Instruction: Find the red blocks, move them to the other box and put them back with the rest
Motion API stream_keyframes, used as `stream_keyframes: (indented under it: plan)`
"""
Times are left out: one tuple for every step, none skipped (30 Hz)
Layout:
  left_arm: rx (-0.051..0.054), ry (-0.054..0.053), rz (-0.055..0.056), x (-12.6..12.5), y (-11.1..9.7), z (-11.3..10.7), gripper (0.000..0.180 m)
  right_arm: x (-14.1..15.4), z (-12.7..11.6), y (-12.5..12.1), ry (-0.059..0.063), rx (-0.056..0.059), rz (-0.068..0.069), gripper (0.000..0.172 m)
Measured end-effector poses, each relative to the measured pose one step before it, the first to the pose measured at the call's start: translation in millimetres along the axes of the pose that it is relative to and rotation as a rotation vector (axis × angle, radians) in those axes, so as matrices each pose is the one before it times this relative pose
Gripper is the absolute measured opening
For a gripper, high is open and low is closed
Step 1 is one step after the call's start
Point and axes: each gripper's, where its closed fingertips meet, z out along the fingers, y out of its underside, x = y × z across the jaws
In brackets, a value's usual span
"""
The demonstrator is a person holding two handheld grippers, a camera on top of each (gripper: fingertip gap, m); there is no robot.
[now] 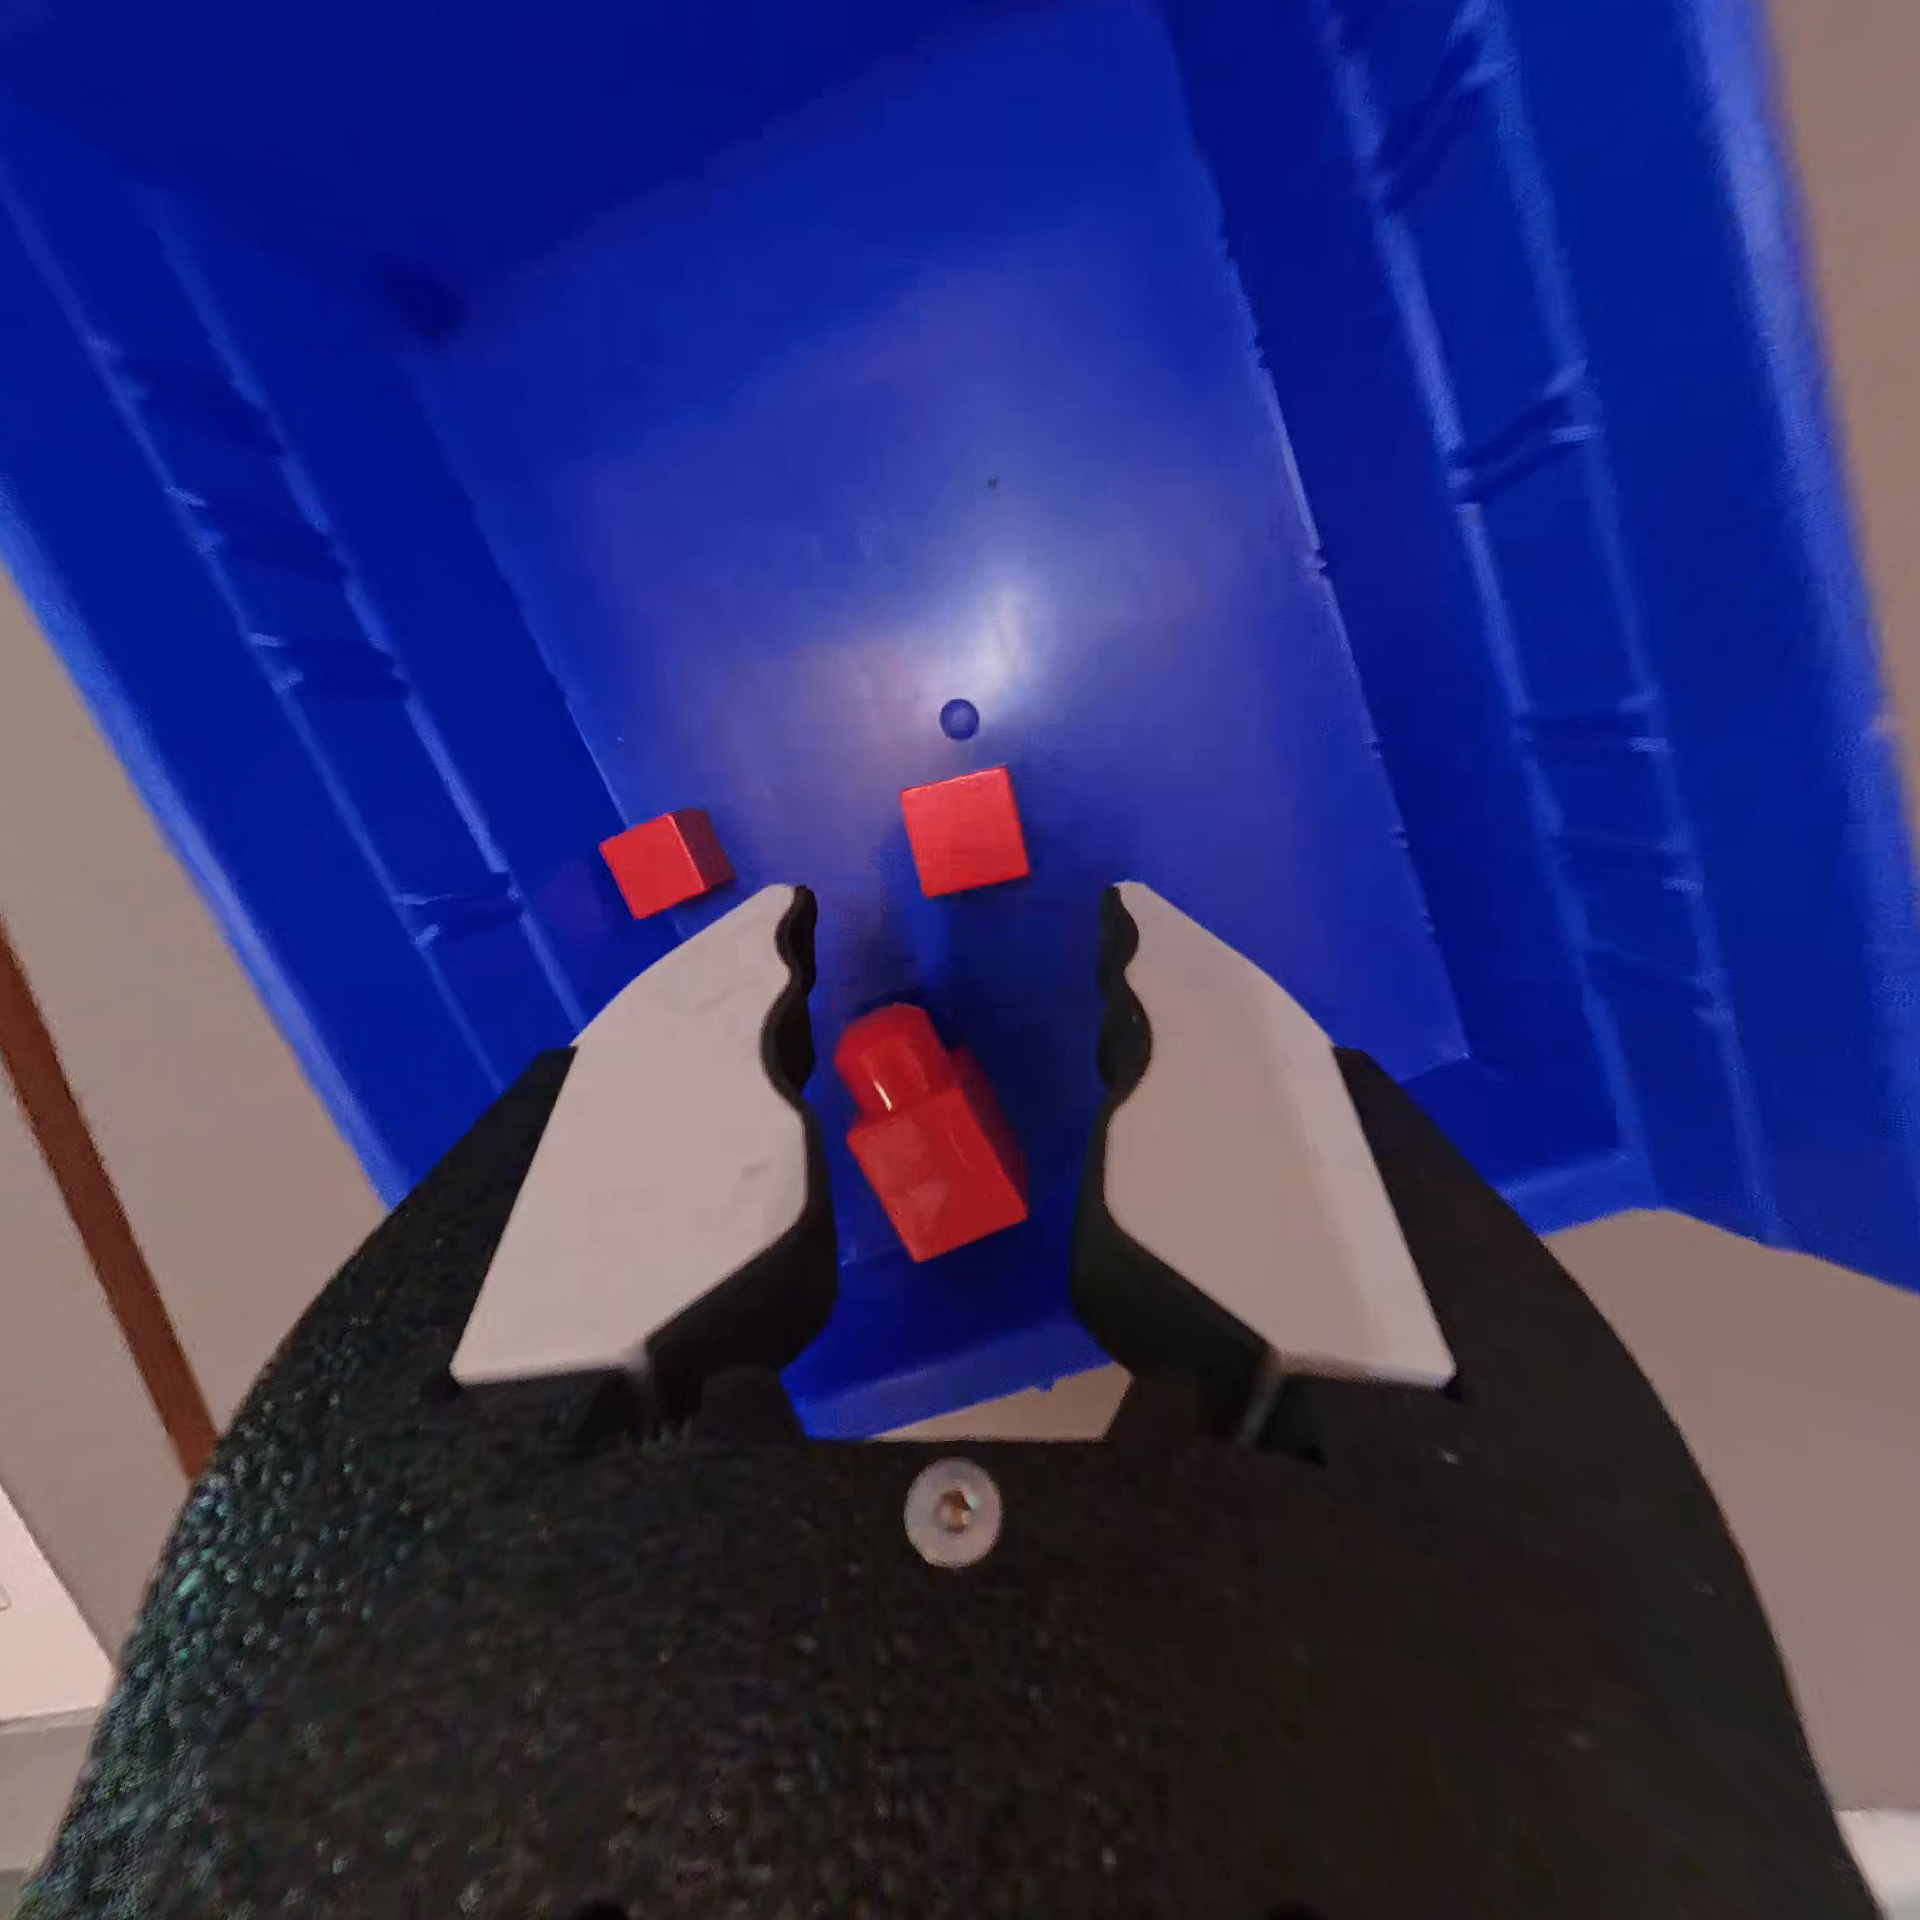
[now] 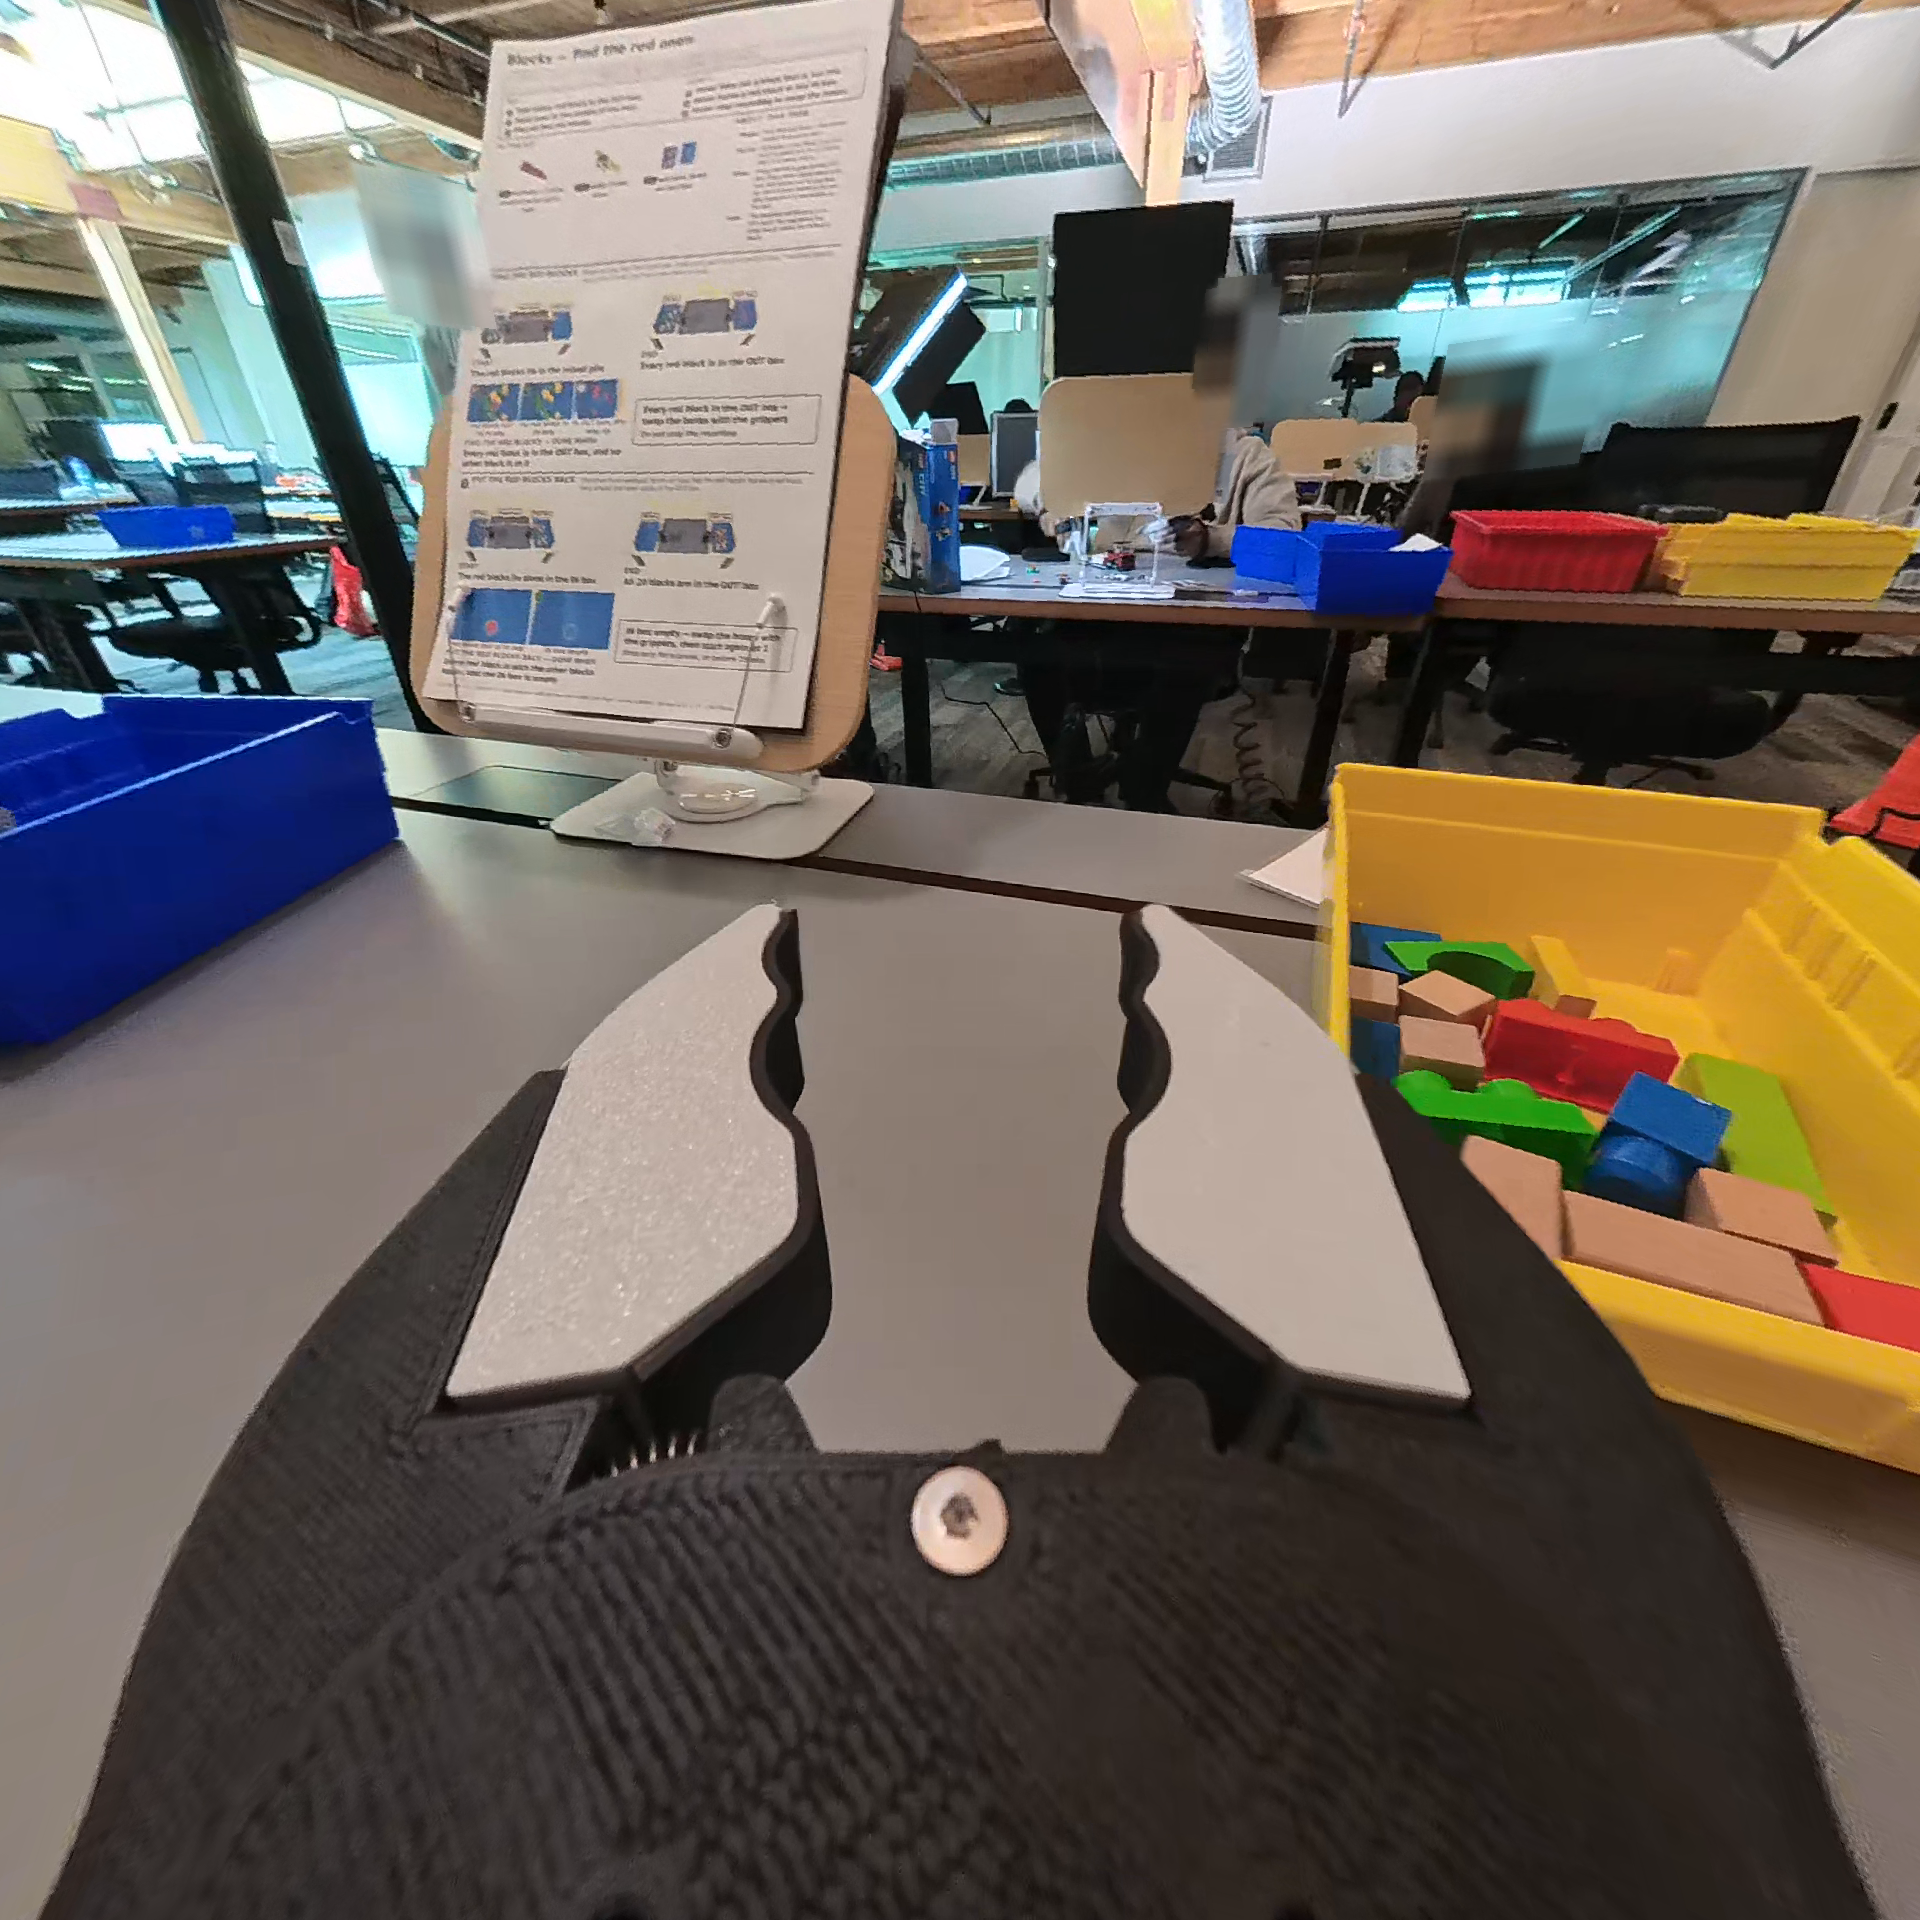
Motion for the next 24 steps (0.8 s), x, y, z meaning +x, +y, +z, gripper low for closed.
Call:
stream_keyframes:
  plan:
    - [-0.0313,0.0198,-0.0217,1.04,1.81,9.83,0.051,-4.27,1.49,1.38,-0.0141,-0.0033,0.0056,0.059]
    - [-0.0327,0.021,-0.0231,1.25,2.25,8.94,0.05,-5.09,1.55,2.7,-0.0197,-0.0124,-0.0046,0.06]
    - [-0.0337,0.0135,-0.0211,0.47,2.51,8.18,0.05,-5.1,1.85,3.28,-0.0216,-0.0179,-0.0139,0.06]
    - [-0.0227,0.0076,-0.0129,0.26,1.4,7.32,0.05,-3.97,1.83,3.6,-0.0155,-0.0204,-0.0168,0.06]
    - [-0.0142,0.0012,-0.0019,-0.54,0.99,6.2,0.046,-3.14,1.83,3.21,-0.0108,-0.0167,-0.0167,0.061]
    - [-0.0106,-0.0054,0.0021,-1.81,0.8,4.33,0.028,-2.72,1.72,2.48,-0.009,-0.0091,-0.014,0.062]
    - [0.009,-0.0015,0.0008,-1.04,-1.89,1.16,0.027,-2.53,1.66,1.94,-0.0087,-0.0042,-0.0068,0.062]
    - [0.0245,0.0005,0.002,-0.2,-3.39,-2.14,0.027,-2.74,1.59,1.68,-0.0117,-0.0036,-0.0002,0.061]
    - [0.0241,0.0071,0.0084,1.2,-2.98,-4.49,0.027,-2.98,1.46,1.55,-0.0138,-0.0024,0.0024,0.062]
    - [0.0325,0.0078,0.0084,2.09,-4.05,-7.97,0.027,-3.28,1.25,1.02,-0.0144,0.0002,0.0015,0.062]
    - [0.0562,0.0146,0.0086,4.31,-7.28,-12.49,0.027,-4.03,1.01,0.02,-0.0176,0.0049,-0.0031,0.062]
    - [0.0795,0.0332,0.0107,8.75,-11.05,-16.77,0.027,-5.53,0.9,-0.94,-0.0257,0.0107,-0.0106,0.062]
    - [0.0957,0.0552,0.0147,14.28,-14.4,-19.46,0.027,-6.62,1.27,-1.34,-0.0297,0.0124,-0.0152,0.062]
    - [0.1064,0.0757,0.0182,20.31,-16.91,-19.83,0.027,-6.21,1.68,-1.56,-0.0236,0.0108,-0.0184,0.062]
    - [0.0993,0.0946,0.0187,26.6,-17.05,-16.95,0.026,-6.31,2.27,-1.66,-0.0211,0.0118,-0.0243,0.063]
    - [0.08,0.1082,0.0318,31.97,-14.36,-10.95,0.027,-6.61,2.77,-2.17,-0.0218,0.015,-0.0307,0.065]
    - [0.0574,0.1134,0.0509,35.11,-9.96,-3.19,0.026,-6.21,3.17,-2.44,-0.0169,0.0177,-0.0312,0.067]
    - [0.0346,0.111,0.0551,35.41,-4.8,4.56,0.026,-6.5,3.5,-2.33,-0.019,0.0169,-0.0266,0.068]
    - [0.0188,0.1037,0.045,33.08,-0.85,11.12,0.026,-7.75,3.45,-2.7,-0.0269,0.0199,-0.0205,0.07]
    - [0.0142,0.0993,0.0315,30.27,1.66,15.87,0.026,-8.46,3.18,-3.63,-0.0312,0.0265,-0.0163,0.072]
    - [0.0179,0.1008,0.0136,27.47,2.99,18.95,0.026,-8.2,2.69,-4.22,-0.0292,0.0313,-0.0126,0.072]
    - [0.0207,0.1052,-0.0111,24.44,4.2,20.96,0.026,-7.47,2.32,-4.2,-0.0277,0.0298,-0.0085,0.072]
    - [0.0166,0.1079,-0.0336,20.82,5.84,21.92,0.026,-6.91,2.05,-3.69,-0.0269,0.0272,-0.0033,0.07]
    - [0.002,0.1013,-0.0392,15.99,8.26,21.63,0.026,-5.67,2.02,-3.07,-0.0238,0.024,0.0011,0.07]
